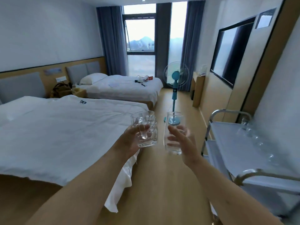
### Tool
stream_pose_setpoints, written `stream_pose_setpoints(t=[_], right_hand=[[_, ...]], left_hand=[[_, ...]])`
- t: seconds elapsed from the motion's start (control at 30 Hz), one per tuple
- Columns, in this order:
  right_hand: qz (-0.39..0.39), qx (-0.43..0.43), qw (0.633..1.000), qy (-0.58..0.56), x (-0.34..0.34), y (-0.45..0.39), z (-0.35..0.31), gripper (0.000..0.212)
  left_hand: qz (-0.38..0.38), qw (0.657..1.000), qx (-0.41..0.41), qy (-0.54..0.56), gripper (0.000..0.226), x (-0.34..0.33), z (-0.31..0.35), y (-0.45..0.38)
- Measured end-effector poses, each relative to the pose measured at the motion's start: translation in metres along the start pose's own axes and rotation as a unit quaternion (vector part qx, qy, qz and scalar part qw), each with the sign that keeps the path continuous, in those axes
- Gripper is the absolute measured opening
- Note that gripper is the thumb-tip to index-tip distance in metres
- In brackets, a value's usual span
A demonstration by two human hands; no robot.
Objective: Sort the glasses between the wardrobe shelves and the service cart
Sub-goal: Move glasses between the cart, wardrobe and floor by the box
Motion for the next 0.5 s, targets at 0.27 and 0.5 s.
stream_pose_setpoints(t=[0.27,0.5], right_hand=[[0.134,0.008,0.991,0.004,0.056,-0.067,0.002,0.093],[0.218,0.0,0.976,0.014,0.11,-0.099,0.009,0.083]], left_hand=[[-0.099,0.99,0.086,0.051,0.088,-0.025,-0.031,-0.13],[-0.175,0.977,0.118,0.017,0.101,-0.06,-0.068,-0.199]])
Point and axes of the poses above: each hand's wrist, its own y-axis away from the middle knuckle, its own x-axis out of the back of the hand, z = x × y, the point moved 7 cm from there along -y, towards the middle knuckle, and after that the axes turned 3 degrees about -x, right-handed, at the moved point
